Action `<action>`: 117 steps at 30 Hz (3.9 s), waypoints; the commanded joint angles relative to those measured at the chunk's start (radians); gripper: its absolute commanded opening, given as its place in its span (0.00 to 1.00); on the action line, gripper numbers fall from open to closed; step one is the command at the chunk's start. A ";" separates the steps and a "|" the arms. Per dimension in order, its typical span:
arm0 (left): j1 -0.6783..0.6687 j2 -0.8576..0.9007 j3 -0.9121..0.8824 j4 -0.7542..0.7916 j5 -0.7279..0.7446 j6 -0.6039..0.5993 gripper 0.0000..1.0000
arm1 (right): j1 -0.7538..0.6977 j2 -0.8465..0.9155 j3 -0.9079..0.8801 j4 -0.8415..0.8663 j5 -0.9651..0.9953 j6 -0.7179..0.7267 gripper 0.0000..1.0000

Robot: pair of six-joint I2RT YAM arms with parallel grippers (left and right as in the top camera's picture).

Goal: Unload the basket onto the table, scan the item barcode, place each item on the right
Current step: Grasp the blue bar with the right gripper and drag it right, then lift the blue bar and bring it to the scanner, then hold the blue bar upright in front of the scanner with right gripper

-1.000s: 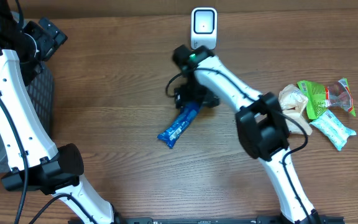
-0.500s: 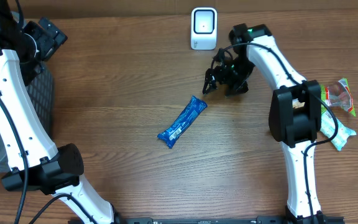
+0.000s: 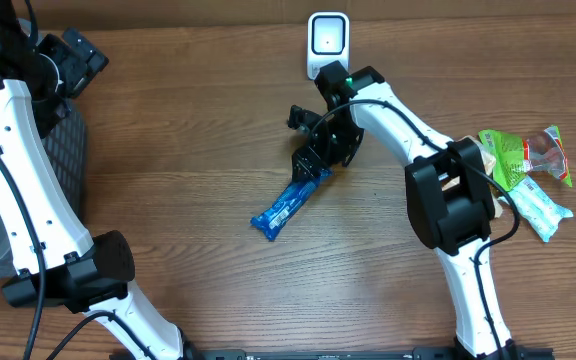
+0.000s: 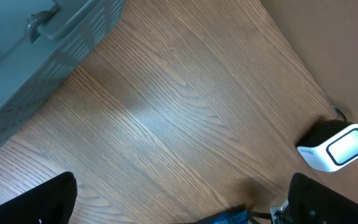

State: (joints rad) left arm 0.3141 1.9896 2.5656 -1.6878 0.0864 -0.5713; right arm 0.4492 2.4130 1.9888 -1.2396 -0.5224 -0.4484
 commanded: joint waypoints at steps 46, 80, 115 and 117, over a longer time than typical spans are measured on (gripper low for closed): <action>-0.010 -0.028 0.010 -0.002 0.003 -0.009 1.00 | -0.295 -0.274 0.274 -0.259 -0.484 0.241 0.04; -0.012 -0.028 0.010 -0.002 0.003 -0.009 1.00 | -0.130 -0.219 0.254 0.605 0.873 0.657 0.04; -0.012 -0.028 0.010 -0.002 0.003 -0.009 1.00 | 0.074 -0.101 0.254 0.647 1.232 0.309 0.04; -0.012 -0.028 0.010 -0.002 0.003 -0.009 1.00 | 0.080 -0.101 0.254 0.632 1.231 0.309 0.04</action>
State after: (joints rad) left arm 0.3138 1.9896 2.5656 -1.6878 0.0864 -0.5713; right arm 0.5224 2.3352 2.2280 -0.6044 0.6785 -0.1249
